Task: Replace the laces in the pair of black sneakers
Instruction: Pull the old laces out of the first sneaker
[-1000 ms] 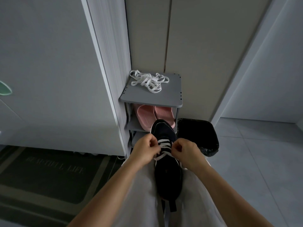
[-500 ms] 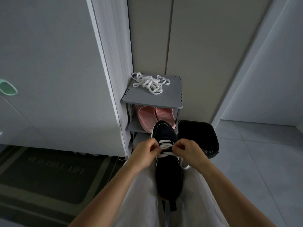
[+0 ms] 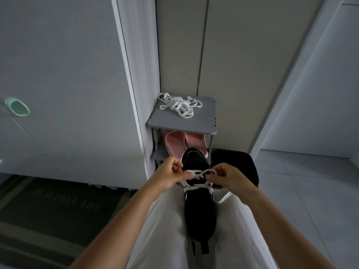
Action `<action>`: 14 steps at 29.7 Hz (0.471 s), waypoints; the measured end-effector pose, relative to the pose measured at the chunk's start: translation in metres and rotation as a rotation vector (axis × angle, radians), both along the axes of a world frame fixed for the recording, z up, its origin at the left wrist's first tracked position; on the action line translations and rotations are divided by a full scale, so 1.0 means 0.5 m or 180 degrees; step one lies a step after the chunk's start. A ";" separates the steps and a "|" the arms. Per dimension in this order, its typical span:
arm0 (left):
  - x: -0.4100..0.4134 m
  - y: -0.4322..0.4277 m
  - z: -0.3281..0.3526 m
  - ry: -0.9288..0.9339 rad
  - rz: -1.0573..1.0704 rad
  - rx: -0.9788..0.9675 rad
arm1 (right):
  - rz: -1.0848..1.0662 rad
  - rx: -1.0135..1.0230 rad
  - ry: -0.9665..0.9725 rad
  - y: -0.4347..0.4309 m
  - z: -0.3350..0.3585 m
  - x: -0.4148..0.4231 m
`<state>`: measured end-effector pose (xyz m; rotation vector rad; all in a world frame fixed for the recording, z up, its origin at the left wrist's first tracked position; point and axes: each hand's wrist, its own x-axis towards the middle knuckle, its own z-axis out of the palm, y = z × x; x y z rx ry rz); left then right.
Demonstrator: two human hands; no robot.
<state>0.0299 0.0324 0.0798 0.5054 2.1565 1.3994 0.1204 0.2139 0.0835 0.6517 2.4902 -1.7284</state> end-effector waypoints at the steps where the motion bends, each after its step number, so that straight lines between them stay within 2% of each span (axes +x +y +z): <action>1: 0.013 0.002 -0.014 0.0038 0.0012 -0.0190 | 0.0050 -0.0045 -0.0074 -0.002 -0.008 0.009; 4: 0.046 0.020 -0.047 0.0395 -0.0079 -0.0758 | -0.0031 -0.0079 0.0004 -0.019 -0.036 0.019; 7: 0.044 0.031 -0.045 0.0881 -0.0123 -0.0904 | -0.0283 0.0013 0.0145 -0.019 -0.051 0.013; 11: -0.036 -0.023 -0.010 0.1711 0.0448 -0.1311 | -0.1207 -0.0284 0.0513 0.050 -0.023 0.015; 13: -0.051 -0.037 -0.001 0.1768 0.0607 -0.1119 | -0.0997 -0.0290 0.0470 0.061 -0.011 0.015; 14: -0.043 -0.033 0.002 0.1582 0.0552 -0.0975 | -0.0776 -0.0328 0.0391 0.054 -0.011 0.013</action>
